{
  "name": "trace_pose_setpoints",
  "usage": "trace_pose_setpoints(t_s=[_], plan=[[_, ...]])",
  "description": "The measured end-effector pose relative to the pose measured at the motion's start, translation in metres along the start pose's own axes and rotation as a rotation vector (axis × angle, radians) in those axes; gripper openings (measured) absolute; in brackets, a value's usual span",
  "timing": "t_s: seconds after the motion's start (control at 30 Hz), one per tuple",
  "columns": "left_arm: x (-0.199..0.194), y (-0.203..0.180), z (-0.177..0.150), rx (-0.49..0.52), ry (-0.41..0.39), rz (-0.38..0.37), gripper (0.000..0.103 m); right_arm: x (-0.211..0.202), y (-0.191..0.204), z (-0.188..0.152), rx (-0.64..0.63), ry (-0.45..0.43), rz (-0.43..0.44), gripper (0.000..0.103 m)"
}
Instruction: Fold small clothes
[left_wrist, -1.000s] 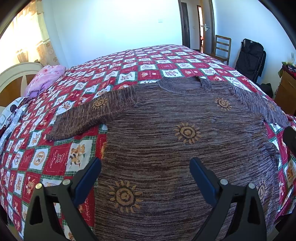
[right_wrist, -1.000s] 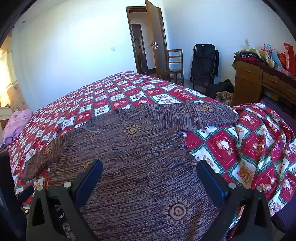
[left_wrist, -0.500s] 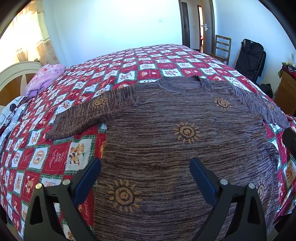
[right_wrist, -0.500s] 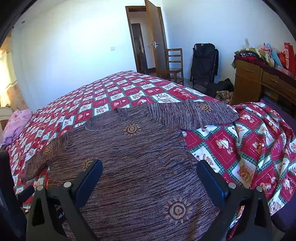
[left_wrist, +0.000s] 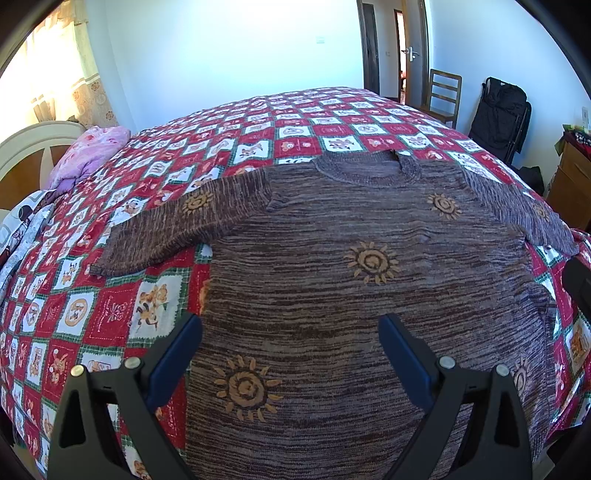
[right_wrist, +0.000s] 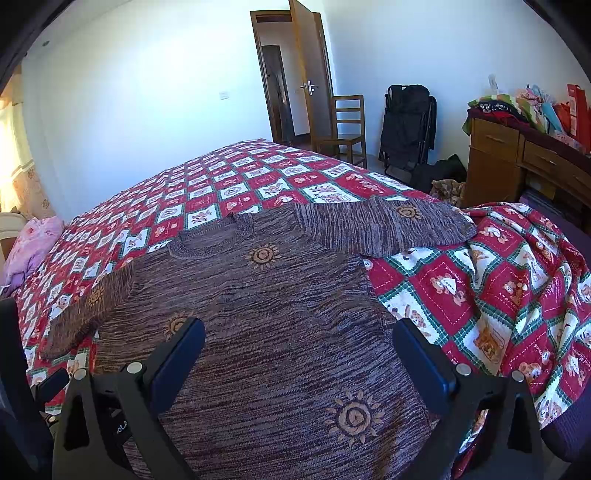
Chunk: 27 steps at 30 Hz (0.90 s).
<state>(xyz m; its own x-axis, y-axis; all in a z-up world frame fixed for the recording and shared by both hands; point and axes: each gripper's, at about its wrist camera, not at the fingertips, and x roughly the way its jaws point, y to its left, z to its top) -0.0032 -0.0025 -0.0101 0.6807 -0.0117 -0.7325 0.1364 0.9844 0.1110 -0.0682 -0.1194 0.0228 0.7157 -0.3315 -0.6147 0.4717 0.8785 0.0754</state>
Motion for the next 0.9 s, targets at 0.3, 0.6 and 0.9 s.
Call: trace_pose_setpoints(t_s=[0.3,0.6,0.9], plan=[[0.002,-0.004,-0.002,0.003,0.007,-0.001,0.098,0.003,-0.002,-0.005,0.005,0.012,0.001,0.102],[0.006,-0.008,-0.001,0.008,0.023,-0.002,0.098,0.013,-0.006,-0.005,0.024,0.048,0.002,0.102],[0.012,-0.012,0.000,0.015,0.038,-0.003,0.099,0.022,-0.010,-0.006,0.035,0.071,-0.003,0.102]])
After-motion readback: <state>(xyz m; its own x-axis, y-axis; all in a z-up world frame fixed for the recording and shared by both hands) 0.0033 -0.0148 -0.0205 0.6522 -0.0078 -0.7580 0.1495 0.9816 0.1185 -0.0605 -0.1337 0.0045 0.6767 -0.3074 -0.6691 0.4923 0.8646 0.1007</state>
